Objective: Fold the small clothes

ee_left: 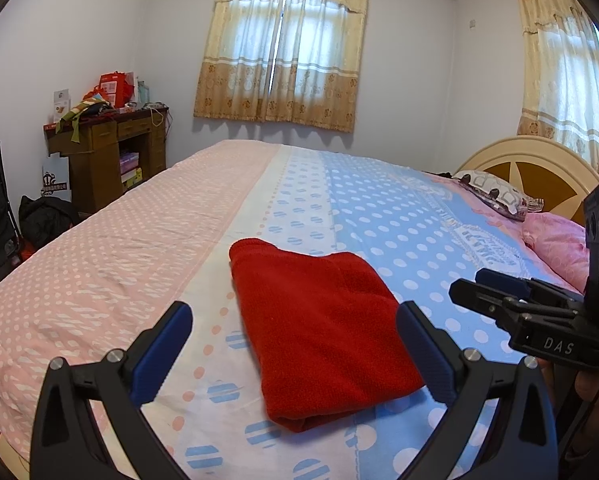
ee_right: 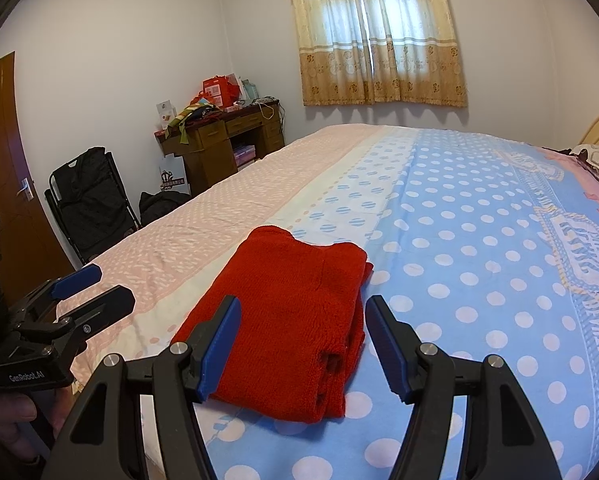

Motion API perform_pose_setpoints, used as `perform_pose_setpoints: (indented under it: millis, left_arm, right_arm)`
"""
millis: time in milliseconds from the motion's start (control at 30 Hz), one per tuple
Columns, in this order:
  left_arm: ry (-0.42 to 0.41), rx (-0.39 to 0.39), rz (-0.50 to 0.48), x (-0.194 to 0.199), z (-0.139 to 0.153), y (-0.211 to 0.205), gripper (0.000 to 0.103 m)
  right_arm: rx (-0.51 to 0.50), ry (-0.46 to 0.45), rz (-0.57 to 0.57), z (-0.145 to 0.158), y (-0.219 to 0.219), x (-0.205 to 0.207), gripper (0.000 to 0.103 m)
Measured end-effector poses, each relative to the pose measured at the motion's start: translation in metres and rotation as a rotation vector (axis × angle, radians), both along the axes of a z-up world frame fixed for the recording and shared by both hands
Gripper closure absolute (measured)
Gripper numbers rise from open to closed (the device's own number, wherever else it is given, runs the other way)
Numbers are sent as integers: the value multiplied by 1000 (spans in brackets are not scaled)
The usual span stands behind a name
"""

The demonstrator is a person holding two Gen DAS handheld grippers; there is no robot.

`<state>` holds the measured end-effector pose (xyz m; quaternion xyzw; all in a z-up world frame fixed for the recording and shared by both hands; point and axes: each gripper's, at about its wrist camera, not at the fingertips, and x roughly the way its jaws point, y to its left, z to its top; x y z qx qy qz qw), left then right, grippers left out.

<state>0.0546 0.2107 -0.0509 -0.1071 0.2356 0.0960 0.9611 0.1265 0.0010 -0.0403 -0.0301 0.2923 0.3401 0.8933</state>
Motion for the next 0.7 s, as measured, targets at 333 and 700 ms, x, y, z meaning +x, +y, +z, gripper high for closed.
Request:
perform_pose_setpoints:
  millis: [333,700]
  left_arm:
    - [9,13,-2,3,0,-1,0]
    - [24,35,17,4,1,-2,0]
  right_arm:
    - [2,-3,1,0,1,0,38]
    - [7,-6,3,1,2,-2,37]
